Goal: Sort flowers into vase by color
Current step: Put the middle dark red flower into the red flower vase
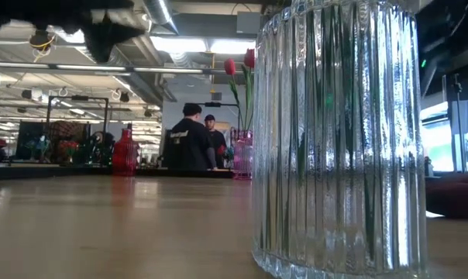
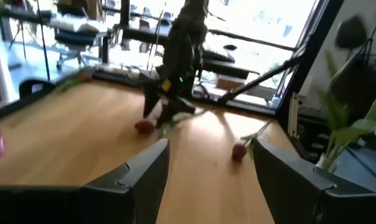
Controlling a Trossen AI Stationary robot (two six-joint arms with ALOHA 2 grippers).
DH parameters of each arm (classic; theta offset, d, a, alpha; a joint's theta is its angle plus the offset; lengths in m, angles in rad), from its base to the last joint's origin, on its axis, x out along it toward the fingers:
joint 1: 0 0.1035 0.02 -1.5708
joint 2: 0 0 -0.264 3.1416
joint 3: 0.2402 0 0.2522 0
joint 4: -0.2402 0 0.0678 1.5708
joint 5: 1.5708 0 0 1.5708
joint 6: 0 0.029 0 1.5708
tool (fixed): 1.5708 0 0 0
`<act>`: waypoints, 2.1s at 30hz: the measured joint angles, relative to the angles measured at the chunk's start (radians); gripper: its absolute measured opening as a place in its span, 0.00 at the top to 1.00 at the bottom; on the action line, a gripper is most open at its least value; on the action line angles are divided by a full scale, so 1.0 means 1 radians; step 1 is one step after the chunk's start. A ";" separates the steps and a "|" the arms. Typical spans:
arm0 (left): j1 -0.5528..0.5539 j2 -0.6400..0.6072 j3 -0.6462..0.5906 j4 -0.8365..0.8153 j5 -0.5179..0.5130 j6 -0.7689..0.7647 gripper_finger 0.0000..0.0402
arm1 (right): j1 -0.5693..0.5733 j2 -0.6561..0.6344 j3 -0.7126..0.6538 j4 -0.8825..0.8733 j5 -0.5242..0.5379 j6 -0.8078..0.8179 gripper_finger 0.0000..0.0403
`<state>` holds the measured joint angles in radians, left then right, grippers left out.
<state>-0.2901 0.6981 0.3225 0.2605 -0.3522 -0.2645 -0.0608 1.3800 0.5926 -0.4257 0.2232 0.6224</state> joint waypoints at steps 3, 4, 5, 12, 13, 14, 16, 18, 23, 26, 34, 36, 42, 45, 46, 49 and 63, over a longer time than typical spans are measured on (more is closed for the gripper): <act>0.000 -0.001 -0.074 0.057 -0.005 -0.047 0.44 | -0.060 0.049 -0.017 0.072 -0.023 -0.043 0.42; 0.000 -0.001 -0.095 0.080 -0.005 -0.062 0.44 | -0.070 0.062 -0.017 0.083 -0.033 -0.057 0.44; 0.000 0.001 -0.113 0.095 -0.005 -0.075 0.44 | -0.076 0.073 -0.016 0.091 -0.043 -0.073 0.47; -0.002 0.001 -0.254 0.269 -0.012 -0.127 0.44 | -0.076 0.086 -0.018 0.132 -0.040 -0.085 0.77; -0.004 0.002 -0.281 0.322 -0.012 -0.127 0.44 | -0.076 0.087 -0.018 0.142 -0.037 -0.086 0.82; -0.008 0.002 -0.308 0.384 -0.012 -0.126 0.44 | -0.075 0.087 -0.019 0.154 -0.032 -0.085 0.88; -0.019 0.002 -0.314 0.401 -0.012 -0.105 0.44 | -0.060 0.087 -0.019 0.185 -0.016 -0.091 0.96; -0.038 0.003 -0.315 0.407 -0.002 -0.076 0.44 | -0.042 0.086 0.001 0.211 -0.009 -0.099 0.96; -0.068 0.016 -0.315 0.436 -0.037 -0.017 0.44 | 0.025 0.085 0.142 0.265 0.023 -0.132 0.95; -0.070 0.022 -0.314 0.469 -0.043 0.007 0.44 | 0.069 0.085 0.218 0.418 0.038 -0.212 0.98; -0.103 0.101 -0.311 0.693 -0.048 0.071 0.44 | 0.182 0.105 0.274 1.011 0.046 -0.456 0.98; -0.115 0.153 -0.283 0.738 -0.048 0.095 0.44 | 0.197 0.132 0.274 1.132 0.046 -0.498 0.98; -0.128 0.398 -0.104 0.745 -0.034 0.172 0.44 | 0.200 0.228 0.275 1.337 0.020 -0.518 0.98; -0.128 0.527 -0.021 0.786 -0.036 0.233 0.44 | 0.205 0.269 0.296 1.389 -0.004 -0.527 0.98; -0.125 0.565 0.002 0.810 -0.051 0.254 0.44 | 0.207 0.278 0.307 1.407 -0.020 -0.531 0.98; -0.109 0.656 0.048 0.874 -0.105 0.303 0.44 | 0.222 0.293 0.346 1.419 -0.059 -0.580 0.97; 0.005 0.745 0.197 0.899 -0.089 0.302 0.44 | 0.275 0.293 0.389 1.395 0.005 -0.737 0.98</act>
<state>-0.2856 1.4429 0.5196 1.1597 -0.4411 0.0372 0.2141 1.6733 0.9817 0.9691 0.2278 -0.1150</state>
